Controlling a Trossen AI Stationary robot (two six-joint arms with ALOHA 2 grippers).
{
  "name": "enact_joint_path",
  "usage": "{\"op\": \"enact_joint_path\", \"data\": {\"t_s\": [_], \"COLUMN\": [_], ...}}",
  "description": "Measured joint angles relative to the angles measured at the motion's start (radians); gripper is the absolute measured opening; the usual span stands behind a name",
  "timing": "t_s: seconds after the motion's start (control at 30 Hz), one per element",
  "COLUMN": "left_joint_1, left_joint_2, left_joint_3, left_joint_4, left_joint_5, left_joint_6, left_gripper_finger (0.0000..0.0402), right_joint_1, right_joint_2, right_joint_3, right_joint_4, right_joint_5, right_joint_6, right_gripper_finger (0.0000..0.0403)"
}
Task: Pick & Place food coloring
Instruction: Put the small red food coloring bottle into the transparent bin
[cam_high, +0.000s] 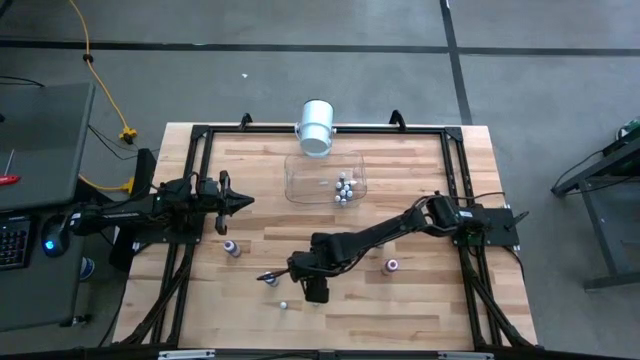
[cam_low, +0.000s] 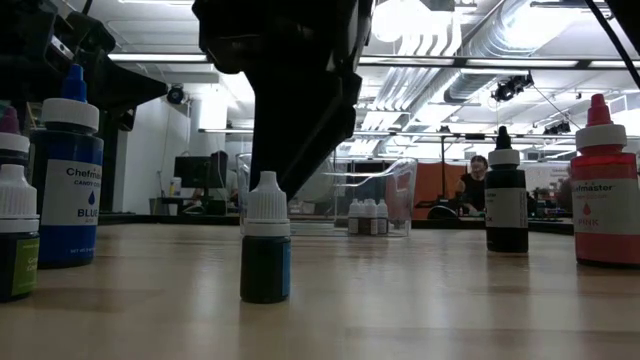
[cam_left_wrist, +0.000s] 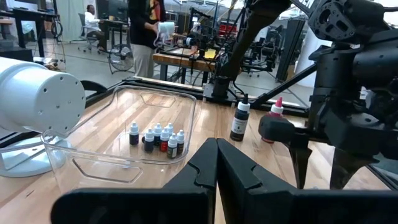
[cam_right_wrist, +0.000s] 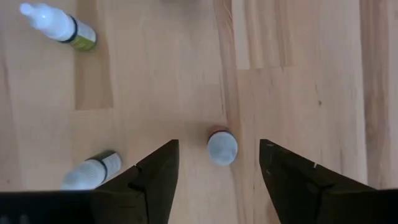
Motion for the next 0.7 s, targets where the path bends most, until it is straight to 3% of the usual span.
{"op": "enact_joint_path", "data": {"t_s": [0.5, 0.7], "left_joint_1": [0.0, 0.0], "left_joint_2": [0.0, 0.0], "left_joint_3": [0.0, 0.0], "left_joint_4": [0.0, 0.0], "left_joint_5": [0.0, 0.0], "left_joint_6": [0.0, 0.0], "left_gripper_finger": [0.0001, 0.0001], "right_joint_1": [-0.003, -0.003], "right_joint_2": [0.021, 0.021], "right_joint_3": [0.0, 0.0], "right_joint_4": [0.007, 0.007], "right_joint_5": [-0.002, 0.007], "right_joint_6": [-0.014, -0.008], "right_gripper_finger": [0.022, 0.0202]}}
